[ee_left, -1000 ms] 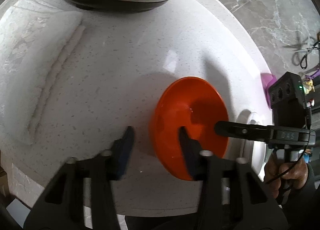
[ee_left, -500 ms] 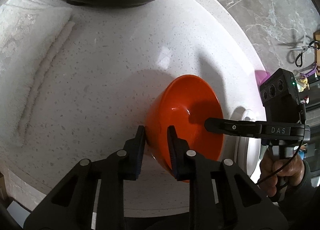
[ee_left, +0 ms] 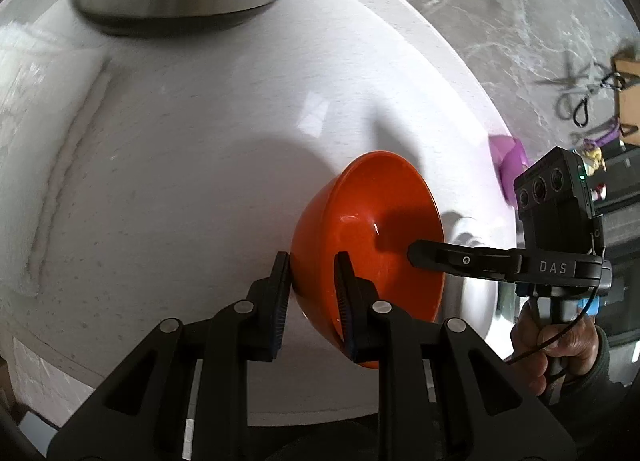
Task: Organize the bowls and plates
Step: 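Carry the orange bowl with both tools over the nested bowls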
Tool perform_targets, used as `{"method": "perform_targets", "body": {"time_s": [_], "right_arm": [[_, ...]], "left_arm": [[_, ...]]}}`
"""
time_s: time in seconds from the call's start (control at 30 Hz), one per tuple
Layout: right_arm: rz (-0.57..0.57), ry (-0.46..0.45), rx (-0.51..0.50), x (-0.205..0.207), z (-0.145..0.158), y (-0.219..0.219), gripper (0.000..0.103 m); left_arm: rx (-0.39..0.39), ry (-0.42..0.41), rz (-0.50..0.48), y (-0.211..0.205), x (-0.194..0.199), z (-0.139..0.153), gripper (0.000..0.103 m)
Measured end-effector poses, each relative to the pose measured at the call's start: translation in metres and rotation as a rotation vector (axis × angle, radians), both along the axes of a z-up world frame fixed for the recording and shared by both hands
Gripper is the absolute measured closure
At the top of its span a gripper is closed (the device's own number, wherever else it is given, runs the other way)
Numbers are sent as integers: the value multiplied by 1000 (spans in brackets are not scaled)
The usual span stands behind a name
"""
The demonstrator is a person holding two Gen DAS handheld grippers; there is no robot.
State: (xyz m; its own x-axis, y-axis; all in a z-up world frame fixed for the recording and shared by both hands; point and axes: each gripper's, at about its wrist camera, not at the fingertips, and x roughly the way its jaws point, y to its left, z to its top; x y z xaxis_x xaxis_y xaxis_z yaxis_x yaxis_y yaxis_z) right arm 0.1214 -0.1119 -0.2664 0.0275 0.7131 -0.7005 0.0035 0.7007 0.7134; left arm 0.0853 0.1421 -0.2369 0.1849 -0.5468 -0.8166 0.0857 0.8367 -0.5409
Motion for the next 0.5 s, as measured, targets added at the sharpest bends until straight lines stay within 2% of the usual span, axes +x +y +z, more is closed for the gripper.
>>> {"method": "perform_targets", "body": {"time_s": [0.3,0.5], "right_arm": [[-128,-39,12,-32,38,-78,87],[-221,-80,26,-67,64,-158,87]], "left_arm": [[-4,-55,-148,-87,-1,49,83],[1,-96,-249,-178,-24,81,83]]}}
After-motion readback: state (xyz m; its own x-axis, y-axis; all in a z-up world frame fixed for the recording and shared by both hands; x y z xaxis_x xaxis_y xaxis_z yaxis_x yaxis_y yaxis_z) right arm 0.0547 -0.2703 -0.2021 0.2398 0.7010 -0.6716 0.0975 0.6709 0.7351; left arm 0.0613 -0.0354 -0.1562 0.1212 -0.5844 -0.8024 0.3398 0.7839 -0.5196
